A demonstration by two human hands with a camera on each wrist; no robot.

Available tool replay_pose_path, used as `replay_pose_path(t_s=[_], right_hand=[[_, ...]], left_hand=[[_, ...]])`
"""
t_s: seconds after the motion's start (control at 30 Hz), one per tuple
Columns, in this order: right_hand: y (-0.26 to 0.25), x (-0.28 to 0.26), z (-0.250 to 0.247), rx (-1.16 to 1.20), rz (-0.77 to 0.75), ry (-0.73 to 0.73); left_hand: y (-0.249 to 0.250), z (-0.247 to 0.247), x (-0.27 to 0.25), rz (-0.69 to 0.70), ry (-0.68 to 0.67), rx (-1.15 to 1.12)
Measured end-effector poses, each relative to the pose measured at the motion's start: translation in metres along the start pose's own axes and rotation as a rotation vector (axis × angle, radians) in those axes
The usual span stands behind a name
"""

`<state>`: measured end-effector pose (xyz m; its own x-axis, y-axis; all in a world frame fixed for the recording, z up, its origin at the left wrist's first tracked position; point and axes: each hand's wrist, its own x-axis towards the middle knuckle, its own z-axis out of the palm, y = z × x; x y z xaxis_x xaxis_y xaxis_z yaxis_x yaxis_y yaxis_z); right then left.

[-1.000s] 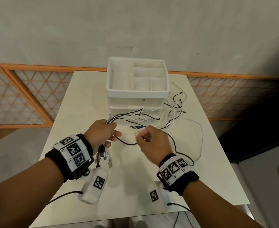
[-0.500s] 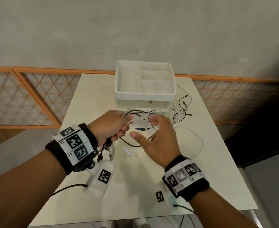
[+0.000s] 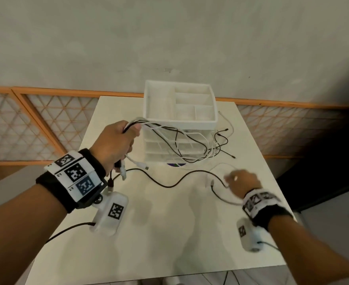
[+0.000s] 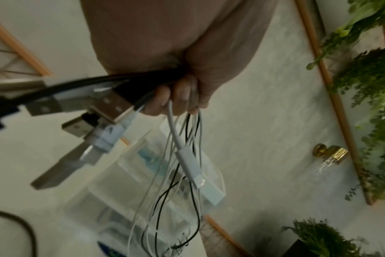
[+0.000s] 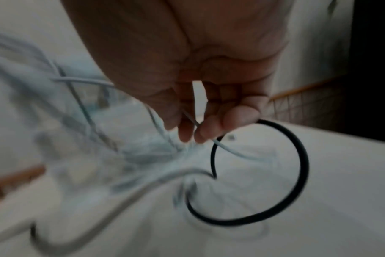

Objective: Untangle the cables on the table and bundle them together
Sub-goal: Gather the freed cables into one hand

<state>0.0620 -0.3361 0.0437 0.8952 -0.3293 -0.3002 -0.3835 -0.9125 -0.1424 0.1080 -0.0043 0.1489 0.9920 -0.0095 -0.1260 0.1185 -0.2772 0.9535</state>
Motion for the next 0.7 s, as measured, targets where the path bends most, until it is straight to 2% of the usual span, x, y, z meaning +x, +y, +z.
replay_pose_path(t_s=[0.1,0.17,0.2,0.23,0.33,0.37,0.43,0.57,0.63,0.7], right_hand=[[-0.020,-0.011,-0.080,0.491,-0.235,0.449],[-0.040,-0.027,-0.121,0.779,-0.381,0.663],[-0.048,-0.031,-0.132,0.883,-0.423,0.720],[-0.052,-0.028,-0.135,0.944,-0.412,0.714],[-0.048,-0.009,-0.117,0.935,-0.152,0.423],[-0.044,-0.005,-0.110,0.924,-0.099,0.369],[-0.041,-0.003,-0.112,0.924,-0.141,0.444],[-0.055,-0.017,-0.158,0.967,-0.433,0.752],[-0.060,-0.014,-0.174,0.924,-0.455,0.742],[-0.061,0.000,-0.175,0.838,-0.377,0.616]], left_hand=[[-0.014,0.007,0.001,-0.045,0.027,0.029],[-0.020,0.012,0.003,-0.070,0.038,0.016],[-0.022,0.013,0.005,-0.083,0.042,-0.004],[-0.024,0.013,0.006,-0.098,0.048,-0.030],[-0.026,0.010,0.006,-0.144,0.088,-0.092],[-0.028,0.008,0.006,-0.153,0.097,-0.094],[-0.030,0.004,0.008,-0.173,0.110,-0.094],[-0.038,0.000,0.008,-0.224,0.137,-0.092],[-0.038,0.001,0.007,-0.231,0.134,-0.119],[-0.036,0.003,0.005,-0.241,0.129,-0.178]])
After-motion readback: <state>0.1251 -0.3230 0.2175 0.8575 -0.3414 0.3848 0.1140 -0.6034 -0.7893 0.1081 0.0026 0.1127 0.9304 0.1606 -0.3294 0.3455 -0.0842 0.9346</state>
